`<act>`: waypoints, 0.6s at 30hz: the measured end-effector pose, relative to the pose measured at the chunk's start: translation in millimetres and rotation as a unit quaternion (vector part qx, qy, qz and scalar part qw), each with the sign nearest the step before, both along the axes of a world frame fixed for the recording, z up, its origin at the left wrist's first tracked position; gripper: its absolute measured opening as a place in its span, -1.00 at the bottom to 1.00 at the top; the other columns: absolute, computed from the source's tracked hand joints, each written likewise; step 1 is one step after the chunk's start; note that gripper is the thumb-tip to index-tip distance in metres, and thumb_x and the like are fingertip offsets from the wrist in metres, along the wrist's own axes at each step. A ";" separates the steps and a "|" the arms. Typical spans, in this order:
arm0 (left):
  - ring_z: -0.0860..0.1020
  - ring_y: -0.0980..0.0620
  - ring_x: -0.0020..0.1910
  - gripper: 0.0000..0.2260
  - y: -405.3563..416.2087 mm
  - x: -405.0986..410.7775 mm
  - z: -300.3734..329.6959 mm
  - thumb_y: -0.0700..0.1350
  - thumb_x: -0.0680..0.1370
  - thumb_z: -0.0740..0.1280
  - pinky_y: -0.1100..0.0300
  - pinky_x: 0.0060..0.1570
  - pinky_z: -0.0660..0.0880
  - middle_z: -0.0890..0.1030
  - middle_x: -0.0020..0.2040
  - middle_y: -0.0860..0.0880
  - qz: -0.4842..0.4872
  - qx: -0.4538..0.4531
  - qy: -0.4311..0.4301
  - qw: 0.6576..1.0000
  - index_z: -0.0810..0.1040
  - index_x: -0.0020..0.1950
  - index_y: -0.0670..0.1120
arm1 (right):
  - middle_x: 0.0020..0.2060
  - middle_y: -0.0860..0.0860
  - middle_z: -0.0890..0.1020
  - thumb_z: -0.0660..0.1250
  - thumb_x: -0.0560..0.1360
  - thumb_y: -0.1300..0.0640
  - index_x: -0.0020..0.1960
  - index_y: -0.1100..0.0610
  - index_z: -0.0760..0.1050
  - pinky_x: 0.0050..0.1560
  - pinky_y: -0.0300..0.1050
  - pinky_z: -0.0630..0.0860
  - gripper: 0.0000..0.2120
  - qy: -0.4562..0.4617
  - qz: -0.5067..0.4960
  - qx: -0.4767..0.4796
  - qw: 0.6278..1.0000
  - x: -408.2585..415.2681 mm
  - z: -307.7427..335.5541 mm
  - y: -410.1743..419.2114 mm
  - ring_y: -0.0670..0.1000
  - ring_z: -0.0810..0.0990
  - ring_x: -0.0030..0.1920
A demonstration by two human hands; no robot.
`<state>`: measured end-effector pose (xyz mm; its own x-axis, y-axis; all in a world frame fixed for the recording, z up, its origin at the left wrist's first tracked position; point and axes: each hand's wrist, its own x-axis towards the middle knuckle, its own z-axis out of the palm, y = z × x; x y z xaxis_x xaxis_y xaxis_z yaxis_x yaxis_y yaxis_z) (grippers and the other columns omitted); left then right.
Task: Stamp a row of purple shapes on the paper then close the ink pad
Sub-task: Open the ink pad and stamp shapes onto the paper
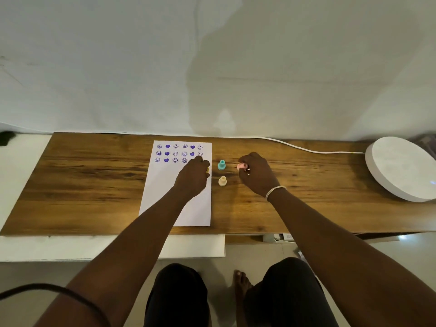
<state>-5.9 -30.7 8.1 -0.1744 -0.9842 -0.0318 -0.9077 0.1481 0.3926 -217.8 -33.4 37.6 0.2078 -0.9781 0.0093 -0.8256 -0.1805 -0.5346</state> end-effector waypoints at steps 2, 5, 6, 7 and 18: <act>0.55 -0.09 0.12 -0.69 -0.7 -1.6 -2.7 -0.14 0.52 0.40 0.19 0.08 0.46 0.52 0.18 -0.14 0.025 0.007 0.080 0.996 0.54 0.26 -0.12 | 0.02 0.12 0.58 0.37 0.48 0.19 0.16 0.21 0.57 -0.01 -0.17 0.46 -0.73 -0.029 -0.021 -0.002 0.999 -1.1 -3.8 0.6 0.07 0.56 -0.01; 0.59 -0.02 -0.06 -0.76 -1.0 -5.3 -7.8 -0.20 0.48 0.44 0.21 -0.04 0.51 0.61 0.06 -0.14 0.079 0.058 0.215 0.972 0.59 0.14 -0.13 | 0.01 0.12 0.59 0.39 0.47 0.17 0.14 0.21 0.59 -0.01 -0.23 0.36 -0.74 -0.045 -0.039 -0.001 0.998 -3.9 -10.3 0.2 0.01 0.52 -0.02; 0.60 -0.01 -0.06 -0.78 2.0 -7.5 -8.1 -0.22 0.47 0.44 0.17 -0.02 0.56 0.63 0.04 -0.12 0.094 0.090 0.258 0.957 0.59 0.11 -0.14 | 0.01 0.11 0.60 0.39 0.47 0.17 0.13 0.20 0.60 -0.02 -0.25 0.35 -0.74 -0.046 -0.044 0.001 0.998 -5.1 -12.5 0.4 -0.03 0.50 -0.03; 0.60 -0.01 -0.04 -0.78 5.8 -10.0 -8.7 -0.22 0.47 0.45 0.13 0.02 0.59 0.64 0.03 -0.10 0.104 0.118 0.291 0.944 0.58 0.10 -0.15 | 0.01 0.11 0.61 0.39 0.46 0.16 0.12 0.19 0.60 -0.03 -0.26 0.35 -0.75 -0.049 -0.052 0.001 0.997 -6.7 -14.4 0.4 -0.05 0.49 -0.05; 0.65 0.03 -0.09 -0.80 40.1 -31.5 -21.9 -0.20 0.41 0.51 0.20 -0.01 0.57 0.70 -0.07 -0.08 0.063 0.191 0.286 0.937 0.64 0.01 -0.17 | 0.07 0.12 0.60 0.37 0.48 0.21 0.13 0.19 0.61 -0.03 -0.30 0.41 -0.77 -0.090 -0.135 0.012 0.987 -21.2 -19.7 5.8 0.04 0.57 0.04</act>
<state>-37.5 9.5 -13.8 -0.1535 -0.9337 -0.3234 -0.5342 -0.1969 0.8221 -239.1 -27.6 18.0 -0.0633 -0.9980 -0.0012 -0.7331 0.0474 -0.6785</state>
